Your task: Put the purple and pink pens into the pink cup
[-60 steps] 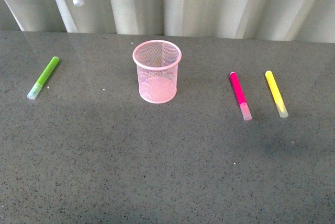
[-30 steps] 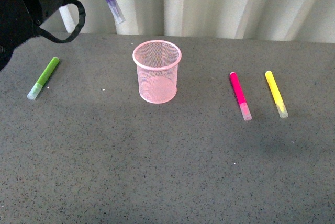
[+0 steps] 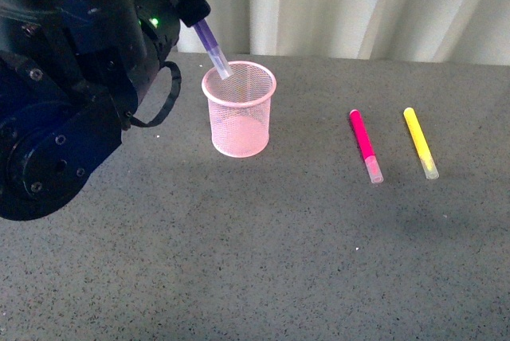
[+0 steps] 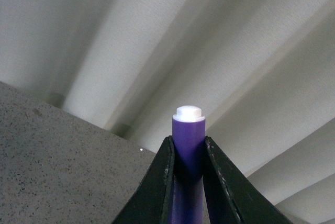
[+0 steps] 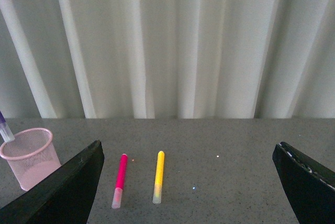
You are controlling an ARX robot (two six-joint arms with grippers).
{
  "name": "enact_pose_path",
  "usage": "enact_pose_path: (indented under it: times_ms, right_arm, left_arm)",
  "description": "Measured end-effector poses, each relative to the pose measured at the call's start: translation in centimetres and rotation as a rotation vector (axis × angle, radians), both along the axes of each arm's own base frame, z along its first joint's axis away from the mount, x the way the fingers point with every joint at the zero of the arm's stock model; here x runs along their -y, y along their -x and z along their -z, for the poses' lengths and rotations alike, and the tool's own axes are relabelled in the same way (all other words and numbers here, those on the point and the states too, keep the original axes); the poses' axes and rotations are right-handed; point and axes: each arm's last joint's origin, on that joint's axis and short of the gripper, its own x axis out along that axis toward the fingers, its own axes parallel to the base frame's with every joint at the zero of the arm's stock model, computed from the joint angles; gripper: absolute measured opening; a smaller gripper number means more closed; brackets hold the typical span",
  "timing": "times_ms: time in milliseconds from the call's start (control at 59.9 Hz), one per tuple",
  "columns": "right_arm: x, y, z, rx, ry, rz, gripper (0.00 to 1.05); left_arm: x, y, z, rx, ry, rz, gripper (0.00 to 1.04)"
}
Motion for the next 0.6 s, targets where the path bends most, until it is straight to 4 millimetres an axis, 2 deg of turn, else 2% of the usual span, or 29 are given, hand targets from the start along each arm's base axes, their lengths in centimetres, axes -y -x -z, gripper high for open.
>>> enact_pose_path:
  times_ms: [200,434,601]
  right_arm:
    - [0.0,0.0,0.0,0.000,0.000,0.000,0.98]
    - [0.0,0.0,0.0,0.000,0.000,0.000,0.98]
    - [0.0,0.0,0.0,0.000,0.000,0.000,0.98]
  left_arm:
    - [0.0,-0.3,2.1,-0.039,0.002,-0.006,0.13]
    - [-1.0,-1.4,1.7,-0.016,0.004,-0.016,0.13]
    - [-1.1,-1.4,1.7,-0.019,0.001,-0.008,0.41]
